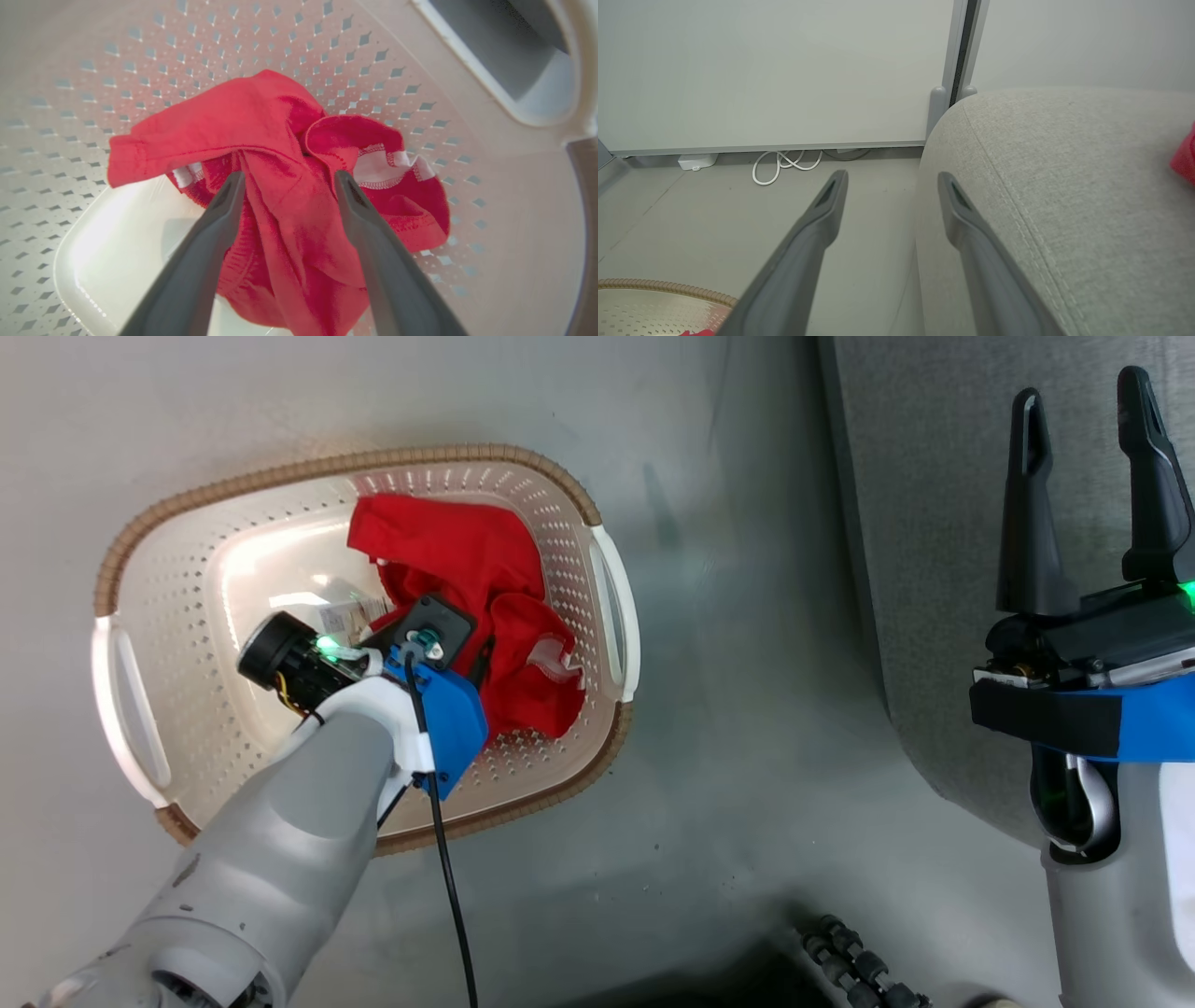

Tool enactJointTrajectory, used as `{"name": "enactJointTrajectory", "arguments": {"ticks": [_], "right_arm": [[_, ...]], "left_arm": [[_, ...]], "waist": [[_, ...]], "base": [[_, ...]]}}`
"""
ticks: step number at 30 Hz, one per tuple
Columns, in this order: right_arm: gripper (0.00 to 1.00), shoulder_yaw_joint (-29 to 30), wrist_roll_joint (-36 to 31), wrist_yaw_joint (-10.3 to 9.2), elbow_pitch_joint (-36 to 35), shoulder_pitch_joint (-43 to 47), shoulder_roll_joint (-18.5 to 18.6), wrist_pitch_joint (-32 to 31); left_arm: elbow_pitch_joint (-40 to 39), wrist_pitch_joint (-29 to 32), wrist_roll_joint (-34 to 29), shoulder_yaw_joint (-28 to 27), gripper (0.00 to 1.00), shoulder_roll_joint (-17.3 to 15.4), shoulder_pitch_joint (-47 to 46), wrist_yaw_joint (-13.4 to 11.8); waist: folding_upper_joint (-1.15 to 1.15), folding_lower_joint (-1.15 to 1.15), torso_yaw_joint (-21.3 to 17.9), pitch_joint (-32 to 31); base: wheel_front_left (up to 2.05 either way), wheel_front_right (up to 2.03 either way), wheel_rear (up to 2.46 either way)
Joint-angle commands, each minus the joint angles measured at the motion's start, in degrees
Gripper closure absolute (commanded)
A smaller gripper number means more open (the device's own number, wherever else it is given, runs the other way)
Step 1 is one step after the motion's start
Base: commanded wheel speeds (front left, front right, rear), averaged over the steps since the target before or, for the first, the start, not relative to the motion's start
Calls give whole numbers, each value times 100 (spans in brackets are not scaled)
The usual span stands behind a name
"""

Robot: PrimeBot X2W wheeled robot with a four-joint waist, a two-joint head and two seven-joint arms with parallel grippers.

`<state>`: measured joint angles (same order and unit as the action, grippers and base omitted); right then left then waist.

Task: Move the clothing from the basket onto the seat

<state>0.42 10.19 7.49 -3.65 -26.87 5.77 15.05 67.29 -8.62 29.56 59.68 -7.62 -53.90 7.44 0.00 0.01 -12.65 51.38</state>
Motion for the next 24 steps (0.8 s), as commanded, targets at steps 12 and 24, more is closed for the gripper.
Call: {"name": "enactJointTrajectory", "arguments": {"ticks": [12,24], "right_arm": [[0,-74,23,1,-225,-228,56,21],[0,-34,-4,1,-226,-266,91,21]], "left_arm": [[186,261,530,556,0,-149,-557,6],[345,205,696,995,100,-4,-772,6]], "waist": [[0,-1,-66,742],[0,-1,7,883]], "base": [[0,0,0],[0,0,0]]}}
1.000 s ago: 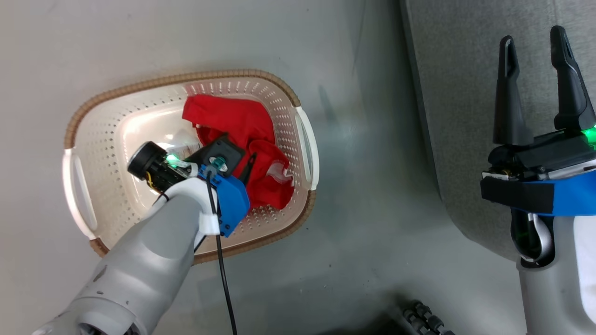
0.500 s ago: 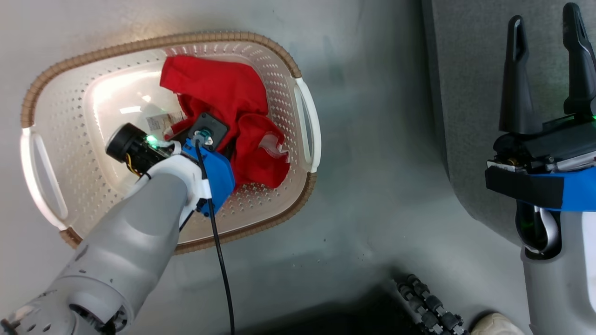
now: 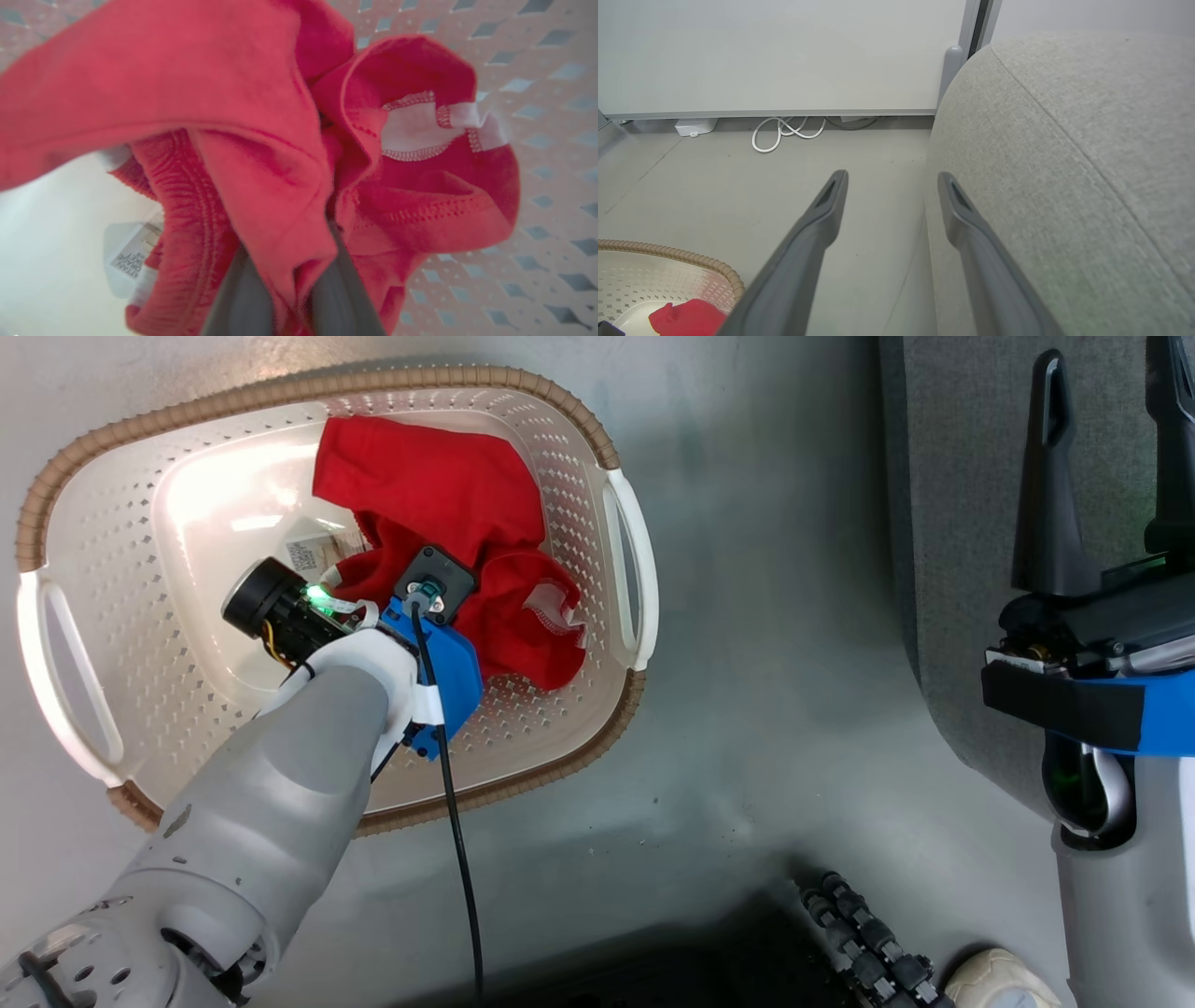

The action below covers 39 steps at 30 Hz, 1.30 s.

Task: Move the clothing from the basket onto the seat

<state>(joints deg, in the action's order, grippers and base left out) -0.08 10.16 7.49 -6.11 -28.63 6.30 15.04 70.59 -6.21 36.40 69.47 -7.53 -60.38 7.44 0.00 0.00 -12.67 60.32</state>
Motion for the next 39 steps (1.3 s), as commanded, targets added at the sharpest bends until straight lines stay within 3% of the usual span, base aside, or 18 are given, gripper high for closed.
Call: {"name": "enactJointTrajectory", "arguments": {"ticks": [1,12,25,39], "right_arm": [[0,19,-9,1,24,-91,39,22],[0,77,-41,1,82,6,74,22],[0,128,-76,1,257,149,206,22],[0,185,-98,1,544,507,237,21]], "left_arm": [[15,-57,36,44,100,-9,-136,5],[-100,-484,267,208,100,160,-79,5],[-512,-903,379,270,100,370,203,6],[-2037,-904,-383,-1133,100,118,924,-223]], "waist": [[0,0,20,-28],[0,0,244,-322],[0,0,655,-1157],[0,0,991,-2342]], "base": [[0,0,0],[0,0,0],[0,0,0],[0,0,0]]}}
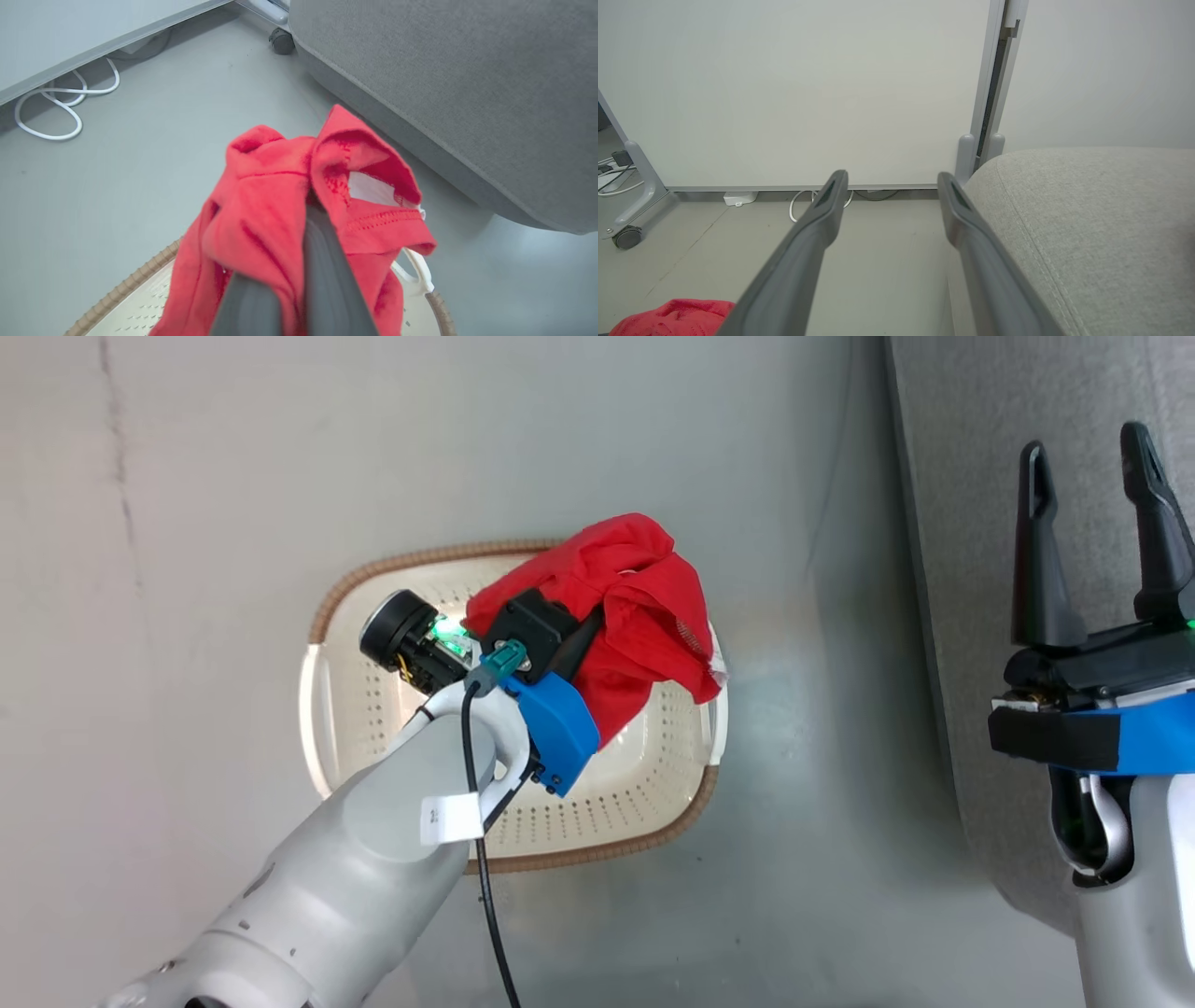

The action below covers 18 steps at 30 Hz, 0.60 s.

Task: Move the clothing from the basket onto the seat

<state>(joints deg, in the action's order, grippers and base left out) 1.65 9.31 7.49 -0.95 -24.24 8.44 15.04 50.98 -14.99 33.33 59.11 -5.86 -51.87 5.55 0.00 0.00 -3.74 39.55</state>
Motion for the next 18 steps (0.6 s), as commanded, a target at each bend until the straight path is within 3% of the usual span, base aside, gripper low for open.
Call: {"name": "enactJointTrajectory", "arguments": {"ticks": [1,18], "right_arm": [[0,13,-19,1,45,107,16,21],[0,18,-77,1,355,723,-157,22]], "left_arm": [[-177,-27,-159,-211,100,-64,145,-39],[-1401,-28,-1198,-1807,100,-98,948,53]], "waist": [[0,0,113,-356],[0,0,163,-1838]], "base": [[0,0,0],[0,0,0]]}}
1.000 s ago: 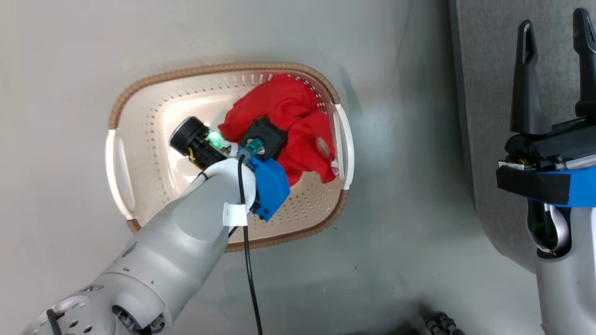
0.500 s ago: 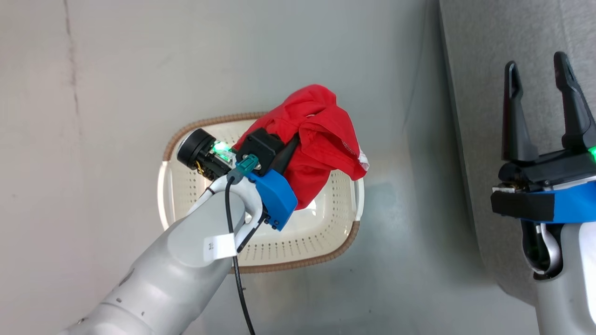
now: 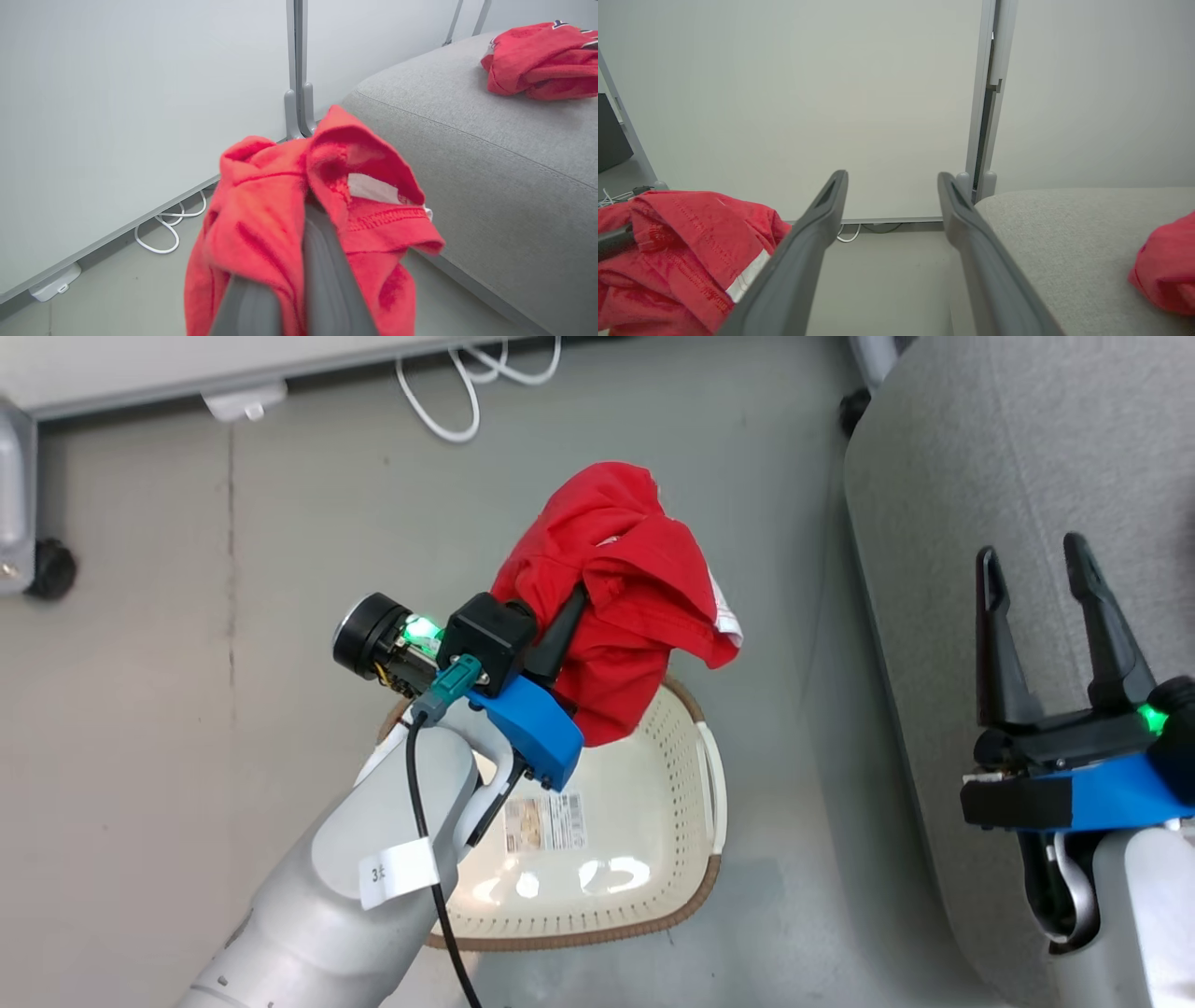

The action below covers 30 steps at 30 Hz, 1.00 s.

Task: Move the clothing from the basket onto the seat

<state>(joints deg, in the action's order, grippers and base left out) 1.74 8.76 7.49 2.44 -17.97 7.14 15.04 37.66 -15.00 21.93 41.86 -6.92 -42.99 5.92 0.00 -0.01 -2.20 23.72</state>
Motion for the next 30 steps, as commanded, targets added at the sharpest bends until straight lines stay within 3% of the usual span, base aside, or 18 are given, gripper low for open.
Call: {"name": "enactJointTrajectory", "arguments": {"ticks": [1,18,30], "right_arm": [[0,11,-27,1,33,118,-40,22],[0,118,-105,1,259,851,-216,22],[0,78,-123,1,305,1035,-301,22]], "left_arm": [[-118,-26,-111,-141,100,15,81,27],[-654,-27,-496,-364,100,77,313,153],[-882,-27,-436,-285,100,100,364,172]], "waist": [[0,1,11,-337],[0,1,137,-1464],[0,1,184,-1732]], "base": [[0,0,0],[0,0,0],[0,0,0]]}}
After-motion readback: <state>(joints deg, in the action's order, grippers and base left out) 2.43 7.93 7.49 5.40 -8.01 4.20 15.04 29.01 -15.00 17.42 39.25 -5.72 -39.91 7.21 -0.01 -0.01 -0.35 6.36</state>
